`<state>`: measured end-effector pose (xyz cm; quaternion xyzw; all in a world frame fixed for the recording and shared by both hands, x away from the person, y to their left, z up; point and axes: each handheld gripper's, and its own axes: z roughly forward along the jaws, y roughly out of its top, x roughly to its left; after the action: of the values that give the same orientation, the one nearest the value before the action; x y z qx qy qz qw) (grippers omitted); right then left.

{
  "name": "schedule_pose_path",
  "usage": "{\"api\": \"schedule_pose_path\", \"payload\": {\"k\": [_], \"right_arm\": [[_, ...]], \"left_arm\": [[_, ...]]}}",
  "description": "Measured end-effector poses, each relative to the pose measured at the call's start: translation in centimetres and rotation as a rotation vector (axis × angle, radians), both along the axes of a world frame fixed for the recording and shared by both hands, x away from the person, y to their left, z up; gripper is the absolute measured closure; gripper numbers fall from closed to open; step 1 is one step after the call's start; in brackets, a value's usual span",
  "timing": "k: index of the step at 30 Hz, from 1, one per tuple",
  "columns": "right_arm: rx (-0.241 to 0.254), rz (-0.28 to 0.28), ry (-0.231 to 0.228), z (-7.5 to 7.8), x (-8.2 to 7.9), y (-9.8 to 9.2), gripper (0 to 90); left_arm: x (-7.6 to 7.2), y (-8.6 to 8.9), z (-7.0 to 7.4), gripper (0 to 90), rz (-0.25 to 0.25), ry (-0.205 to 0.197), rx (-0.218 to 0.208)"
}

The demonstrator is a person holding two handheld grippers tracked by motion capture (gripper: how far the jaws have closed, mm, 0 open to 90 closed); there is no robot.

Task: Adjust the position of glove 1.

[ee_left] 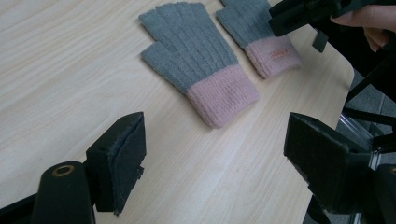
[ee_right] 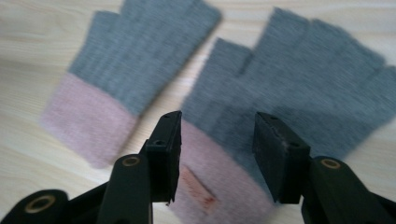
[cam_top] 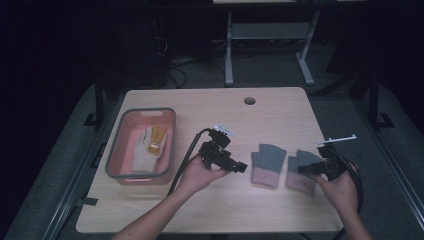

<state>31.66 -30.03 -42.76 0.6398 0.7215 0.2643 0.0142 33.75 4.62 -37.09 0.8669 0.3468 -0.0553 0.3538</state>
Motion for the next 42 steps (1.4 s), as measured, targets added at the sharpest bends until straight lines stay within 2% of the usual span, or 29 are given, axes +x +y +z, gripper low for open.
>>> {"api": "schedule_pose_path", "payload": {"k": [4, 6, 10, 14, 19, 24, 28, 31, 39, 42], "right_arm": [[-0.041, -0.006, -0.004, -1.0, -0.1, -0.2, 52.1], [-0.064, 0.001, 0.004, -1.4, -0.2, -0.1, 52.3], [-0.115, 0.021, -0.004, -1.6, -0.1, 0.5, 55.1], [-0.142, 0.027, 0.005, -1.6, 0.0, 0.9, 58.4], [-0.133, 0.042, -0.004, -1.7, 0.1, 0.7, 65.1], [-0.114, 0.037, -0.006, -1.8, 0.1, 0.5, 76.4], [-0.092, 0.037, -0.003, -1.8, 0.3, 0.1, 80.8], [-0.074, 0.029, 0.005, -1.7, 0.3, 0.0, 82.4], [-0.068, 0.038, 0.013, -0.9, 0.2, 0.2, 83.1], [-0.07, 0.044, -0.001, -0.4, 0.1, 0.4, 83.2]], "left_arm": [[-0.1, -0.3, -0.3, 21.2, -0.001, 0.003, 0.01], [-0.2, -0.5, -0.5, 21.3, -0.003, 0.006, 0.001], [-0.4, -0.9, -0.7, 21.3, -0.019, 0.007, 0.011], [-0.6, -1.2, -0.9, 21.3, -0.027, 0.004, 0.015], [-0.8, -1.6, -1.1, 21.3, -0.025, 0.002, 0.016], [-0.8, -1.9, -1.0, 21.4, -0.025, 0.003, 0.009], [-0.6, -2.0, -0.8, 21.5, -0.029, -0.002, 0.013], [-0.6, -2.1, -0.6, 21.6, -0.021, -0.003, 0.002], [-0.4, -2.3, -0.7, 21.6, -0.022, -0.002, 0.006], [-0.4, -2.2, -0.6, 21.6, -0.022, -0.005, 0.005]]}}
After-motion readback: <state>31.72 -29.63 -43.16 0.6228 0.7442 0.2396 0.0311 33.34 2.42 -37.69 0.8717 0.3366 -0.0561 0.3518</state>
